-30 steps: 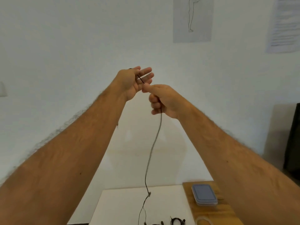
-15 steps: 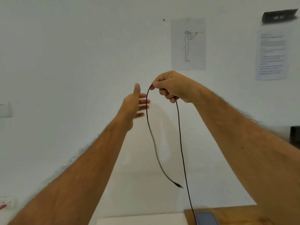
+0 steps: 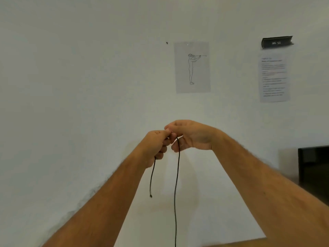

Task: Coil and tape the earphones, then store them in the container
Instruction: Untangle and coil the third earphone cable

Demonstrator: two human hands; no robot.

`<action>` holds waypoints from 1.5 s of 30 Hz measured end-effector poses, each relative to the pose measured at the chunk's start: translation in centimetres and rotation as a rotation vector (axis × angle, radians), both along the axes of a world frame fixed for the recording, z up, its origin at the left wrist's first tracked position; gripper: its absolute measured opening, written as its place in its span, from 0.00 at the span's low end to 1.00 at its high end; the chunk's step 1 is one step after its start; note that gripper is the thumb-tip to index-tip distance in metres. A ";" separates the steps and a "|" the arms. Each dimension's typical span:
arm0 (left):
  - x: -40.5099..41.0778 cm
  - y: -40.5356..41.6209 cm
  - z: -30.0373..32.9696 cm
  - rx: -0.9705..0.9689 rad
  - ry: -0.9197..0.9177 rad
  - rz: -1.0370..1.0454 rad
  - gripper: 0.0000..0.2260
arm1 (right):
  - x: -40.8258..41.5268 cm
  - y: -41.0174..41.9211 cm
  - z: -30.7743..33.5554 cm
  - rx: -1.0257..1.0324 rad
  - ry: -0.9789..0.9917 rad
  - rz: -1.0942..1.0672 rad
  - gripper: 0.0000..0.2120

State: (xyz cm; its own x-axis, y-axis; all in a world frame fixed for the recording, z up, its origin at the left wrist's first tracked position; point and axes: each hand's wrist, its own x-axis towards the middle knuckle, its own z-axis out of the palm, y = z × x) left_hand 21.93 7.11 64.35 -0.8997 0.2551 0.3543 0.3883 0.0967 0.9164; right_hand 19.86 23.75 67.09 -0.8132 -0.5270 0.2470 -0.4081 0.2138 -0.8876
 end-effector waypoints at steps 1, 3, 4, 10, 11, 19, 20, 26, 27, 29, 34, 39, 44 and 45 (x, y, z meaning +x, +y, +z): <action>-0.1 0.1 0.1 -0.012 0.007 0.008 0.15 | -0.1 0.0 0.0 0.021 0.031 -0.007 0.18; -0.3 0.2 0.2 -0.002 0.001 0.015 0.14 | -0.2 0.4 0.5 0.051 0.113 -0.065 0.15; -0.4 0.1 0.2 0.008 -0.013 0.013 0.15 | -0.3 0.7 0.8 0.053 0.155 -0.102 0.13; -0.6 -0.4 -0.1 0.039 -0.109 -0.069 0.15 | -1.2 2.0 1.4 -0.018 0.369 -0.318 0.03; -0.5 -0.4 -0.2 0.045 -0.110 -0.080 0.14 | -1.3 2.0 1.1 -0.052 0.362 -0.334 0.04; -0.2 -0.2 0.1 0.087 -0.059 -0.057 0.15 | -0.6 0.6 -1.2 -0.176 0.014 -0.008 0.11; -0.2 -0.2 0.0 0.082 -0.062 -0.056 0.15 | -0.6 0.3 -1.2 -0.161 0.040 0.033 0.11; -0.3 -0.5 -0.4 0.080 -0.110 -0.062 0.17 | -1.2 0.2 -0.5 -0.104 0.224 -0.071 0.07; -0.3 -0.6 -0.5 0.078 -0.113 -0.059 0.17 | -1.2 0.2 -0.5 -0.080 0.248 -0.093 0.07; -0.3 -0.7 -0.6 0.066 -0.109 -0.054 0.17 | -1.3 0.2 -0.6 -0.035 0.283 -0.121 0.05; -0.3 -1.0 -0.9 0.090 -0.126 -0.085 0.14 | -1.8 0.4 -0.8 -0.077 0.378 -0.237 0.05; -0.4 -1.2 -1.2 0.094 -0.127 -0.089 0.14 | -1.9 0.3 -0.9 -0.254 0.332 -0.247 0.07; -0.5 -1.0 -1.1 0.107 -0.074 -0.041 0.14 | -1.8 0.3 -1.1 -0.183 0.186 -0.136 0.10; -0.5 -1.0 -1.1 0.109 -0.067 -0.031 0.14 | -1.7 0.2 -1.2 -0.158 0.179 -0.115 0.11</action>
State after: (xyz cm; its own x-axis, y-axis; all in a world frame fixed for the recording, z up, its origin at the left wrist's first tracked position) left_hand 21.42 6.13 63.24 -0.9145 0.2463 0.3210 0.3274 -0.0155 0.9448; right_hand 18.13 23.99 65.91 -0.8015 -0.3776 0.4637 -0.5423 0.1325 -0.8296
